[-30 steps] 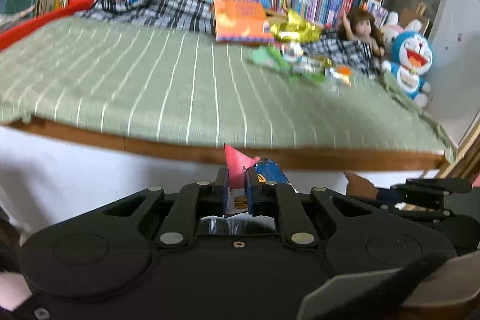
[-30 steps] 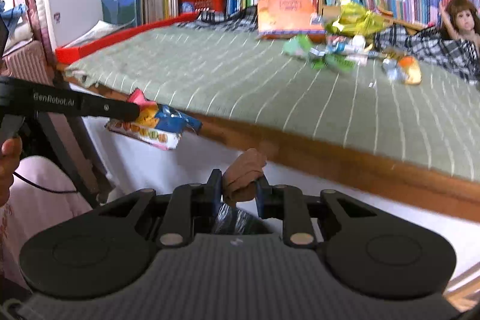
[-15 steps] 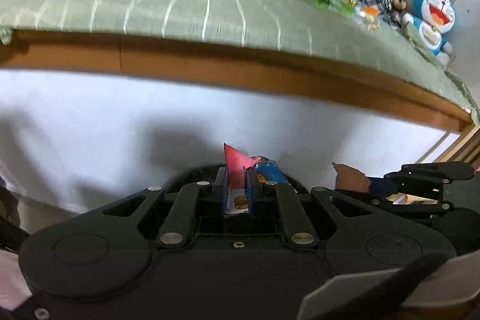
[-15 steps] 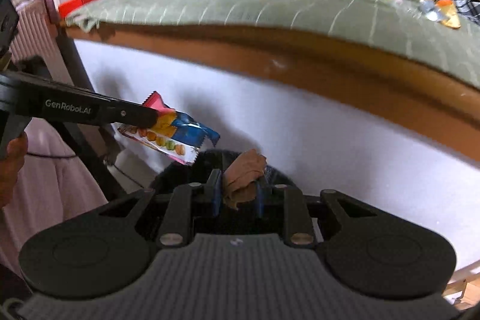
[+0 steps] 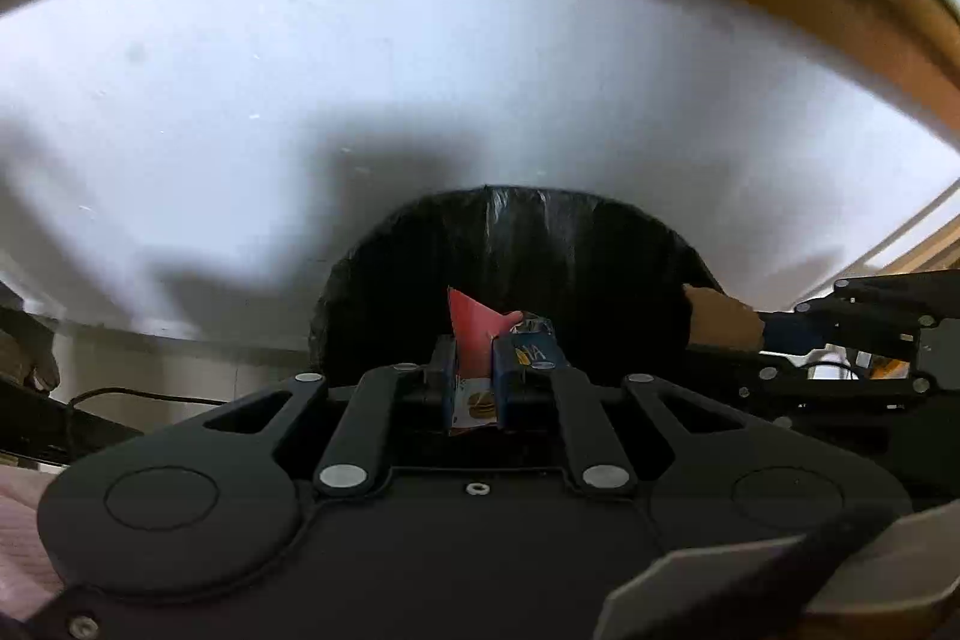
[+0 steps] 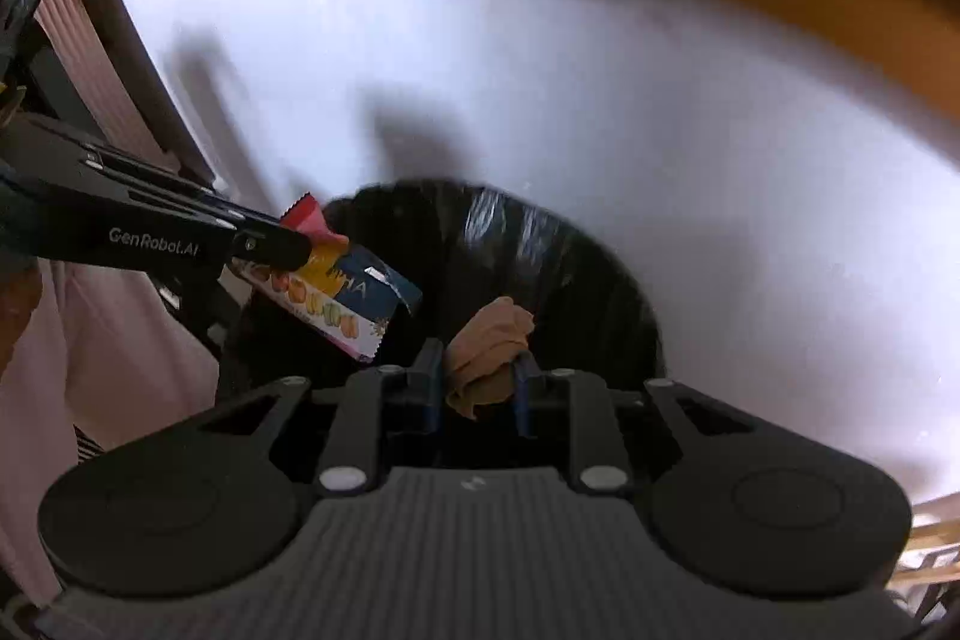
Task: Collect trash
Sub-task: 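Carry the packet and cloth down over the bed edge into the black bin, then open the left gripper over the bin while the right gripper also opens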
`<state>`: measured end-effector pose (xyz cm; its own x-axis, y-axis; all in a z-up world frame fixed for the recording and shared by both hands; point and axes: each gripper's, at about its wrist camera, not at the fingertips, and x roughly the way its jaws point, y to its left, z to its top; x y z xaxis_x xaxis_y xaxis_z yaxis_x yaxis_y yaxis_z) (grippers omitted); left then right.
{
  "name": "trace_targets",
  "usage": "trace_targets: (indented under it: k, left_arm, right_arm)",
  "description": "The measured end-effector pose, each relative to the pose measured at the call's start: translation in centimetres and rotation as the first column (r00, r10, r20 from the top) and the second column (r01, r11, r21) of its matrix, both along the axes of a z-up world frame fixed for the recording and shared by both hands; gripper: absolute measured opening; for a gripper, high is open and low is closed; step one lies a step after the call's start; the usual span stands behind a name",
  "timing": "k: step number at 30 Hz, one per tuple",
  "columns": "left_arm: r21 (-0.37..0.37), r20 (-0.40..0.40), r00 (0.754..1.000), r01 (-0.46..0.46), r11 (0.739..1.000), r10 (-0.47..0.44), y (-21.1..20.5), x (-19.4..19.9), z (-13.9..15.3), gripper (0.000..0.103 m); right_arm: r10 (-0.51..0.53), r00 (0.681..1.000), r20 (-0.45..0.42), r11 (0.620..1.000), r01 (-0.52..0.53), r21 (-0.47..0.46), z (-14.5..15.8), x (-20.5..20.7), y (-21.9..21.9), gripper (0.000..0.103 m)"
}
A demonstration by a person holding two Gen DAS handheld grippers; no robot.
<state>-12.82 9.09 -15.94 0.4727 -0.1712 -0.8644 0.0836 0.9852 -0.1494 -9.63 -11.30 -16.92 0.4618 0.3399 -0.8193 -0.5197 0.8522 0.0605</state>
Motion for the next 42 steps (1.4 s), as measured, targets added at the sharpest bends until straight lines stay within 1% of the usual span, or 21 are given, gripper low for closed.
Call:
trace_targets:
  k: [1, 2, 4, 6, 8, 9, 10, 11, 12, 17, 23, 26, 29, 31, 33, 34, 38, 42]
  left_arm:
    - [0.001, -0.003, 1.000, 0.006, 1.000, -0.006, -0.1, 0.1, -0.2, 0.012]
    - [0.002, -0.004, 1.000, 0.011, 1.000, -0.011, -0.2, 0.2, -0.4, 0.012]
    - [0.004, -0.010, 1.000, 0.019, 1.000, -0.019, -0.2, 0.4, -0.9, 0.013]
    - [0.010, -0.021, 1.000, 0.019, 1.000, -0.019, -0.3, 0.7, -1.2, 0.013]
    - [0.011, -0.031, 0.999, 0.015, 1.000, -0.014, -0.2, 0.4, -0.8, 0.017]
    - [0.007, -0.033, 0.999, 0.013, 1.000, -0.013, -0.1, 0.5, -0.9, 0.023]
    - [0.002, -0.034, 0.999, 0.012, 1.000, -0.012, 0.0, 0.6, -0.9, 0.032]
    - [0.001, -0.033, 0.999, 0.012, 1.000, -0.012, 0.1, 0.5, -0.7, 0.036]
    - [0.000, -0.031, 0.999, 0.012, 1.000, -0.012, 0.0, 0.5, -0.7, 0.038]
    - [0.006, -0.039, 0.999, 0.020, 1.000, -0.020, -0.2, 0.4, -0.7, 0.037]
    - [-0.003, -0.036, 0.999, 0.009, 1.000, -0.009, 0.0, 0.3, -0.4, 0.037]
    - [-0.008, -0.035, 0.999, 0.006, 1.000, -0.006, 0.1, 0.2, 0.1, 0.038]
    - [-0.018, -0.020, 1.000, 0.019, 1.000, -0.019, 0.0, -0.3, 1.1, 0.039]
    - [-0.008, 0.002, 0.999, 0.035, 0.999, -0.035, -0.3, -0.5, 1.9, 0.045]
    - [0.008, 0.018, 0.999, 0.048, 0.999, -0.048, -0.7, -0.7, 2.6, 0.046]
    - [0.012, 0.020, 0.999, 0.050, 0.999, -0.050, -0.8, -0.8, 2.9, 0.047]
    - [0.006, 0.021, 0.998, 0.056, 0.998, -0.056, -1.0, -1.0, 4.5, 0.049]
    - [0.017, 0.056, 0.997, 0.060, 0.998, -0.061, -1.2, -0.9, 6.6, 0.052]
  right_arm:
    - [0.001, 1.000, -0.003, 1.000, -0.001, -0.001, -0.2, 0.1, 0.0, 0.039]
    - [0.002, 1.000, -0.005, 1.000, -0.002, -0.002, -0.3, 0.0, 0.0, 0.046]
    - [-0.001, 1.000, -0.001, 1.000, 0.001, -0.007, -0.4, -0.1, 0.3, 0.055]
    - [-0.001, 1.000, -0.001, 1.000, 0.001, -0.011, -0.1, 0.0, 0.4, 0.067]
    - [0.000, 1.000, -0.004, 1.000, 0.000, -0.013, -0.2, 0.1, 0.4, 0.072]
    - [0.000, 1.000, -0.006, 1.000, 0.000, -0.016, -0.2, 0.1, 0.4, 0.075]
    - [-0.001, 1.000, -0.008, 1.000, 0.001, -0.017, -0.3, 0.1, 0.4, 0.076]
    - [-0.002, 1.000, -0.010, 1.000, 0.002, -0.017, -0.4, 0.2, 0.3, 0.077]
    - [-0.003, 1.000, -0.013, 1.000, 0.003, -0.016, -0.5, 0.2, 0.3, 0.077]
    - [-0.003, 1.000, -0.009, 1.000, 0.002, -0.018, -0.3, 0.1, 0.1, 0.078]
    - [-0.010, 1.000, 0.001, 1.000, 0.010, -0.019, -0.2, 0.1, 0.2, 0.083]
    - [-0.005, 1.000, 0.006, 1.000, 0.005, -0.015, 0.3, -0.1, 0.2, 0.089]
    - [-0.002, 1.000, 0.020, 1.000, 0.002, -0.004, 1.2, -0.2, 0.1, 0.090]
    - [-0.005, 0.999, 0.032, 1.000, 0.005, 0.002, 1.9, -0.3, 0.0, 0.094]
    - [-0.012, 0.999, 0.038, 1.000, 0.011, 0.011, 2.5, -0.2, -0.2, 0.101]
    - [-0.016, 0.999, 0.037, 1.000, 0.015, 0.016, 2.8, -0.3, -0.3, 0.102]
    - [-0.020, 0.999, 0.048, 1.000, 0.020, 0.017, 4.1, -0.4, -0.7, 0.103]
    - [-0.035, 0.997, 0.070, 0.999, 0.035, 0.005, 5.2, -0.5, -1.0, 0.103]
